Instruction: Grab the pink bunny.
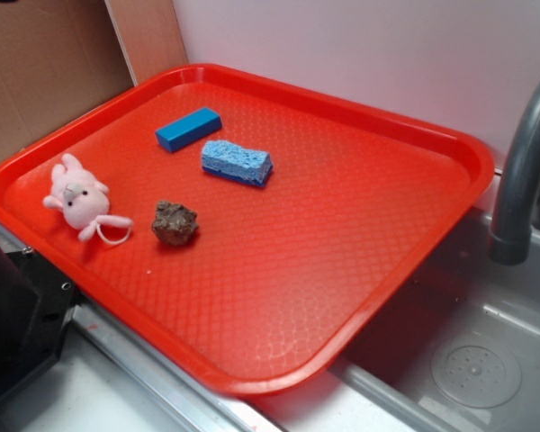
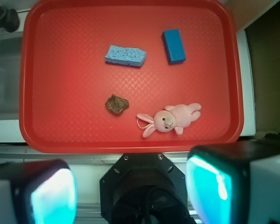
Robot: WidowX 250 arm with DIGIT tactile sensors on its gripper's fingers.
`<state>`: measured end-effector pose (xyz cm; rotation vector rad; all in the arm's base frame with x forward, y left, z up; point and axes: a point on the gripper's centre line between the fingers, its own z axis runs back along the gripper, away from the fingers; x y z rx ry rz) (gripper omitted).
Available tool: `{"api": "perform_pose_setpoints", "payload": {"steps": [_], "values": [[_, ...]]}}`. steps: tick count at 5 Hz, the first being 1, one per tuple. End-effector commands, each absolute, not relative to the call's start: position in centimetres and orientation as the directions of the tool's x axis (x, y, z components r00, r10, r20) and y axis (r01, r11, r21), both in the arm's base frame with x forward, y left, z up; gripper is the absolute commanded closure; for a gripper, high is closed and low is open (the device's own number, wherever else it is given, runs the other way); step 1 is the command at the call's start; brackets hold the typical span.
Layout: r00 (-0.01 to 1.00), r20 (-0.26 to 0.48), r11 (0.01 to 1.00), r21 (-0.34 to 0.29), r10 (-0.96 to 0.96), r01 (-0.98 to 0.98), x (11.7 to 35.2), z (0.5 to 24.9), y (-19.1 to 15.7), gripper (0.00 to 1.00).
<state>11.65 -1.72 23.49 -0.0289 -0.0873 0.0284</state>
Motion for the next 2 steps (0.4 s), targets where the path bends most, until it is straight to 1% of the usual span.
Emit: {"api": "perform_pose_setpoints", "payload": {"steps": [1,2], "values": [[0.996,0.087,0.999,-0.030,0.030,-0.027,11.6,23.5,-1.7,0.00],[0.957,0.073,0.957,-0.093,0.281,-0.273,11.6,19.8,1.9,0.00]]}}
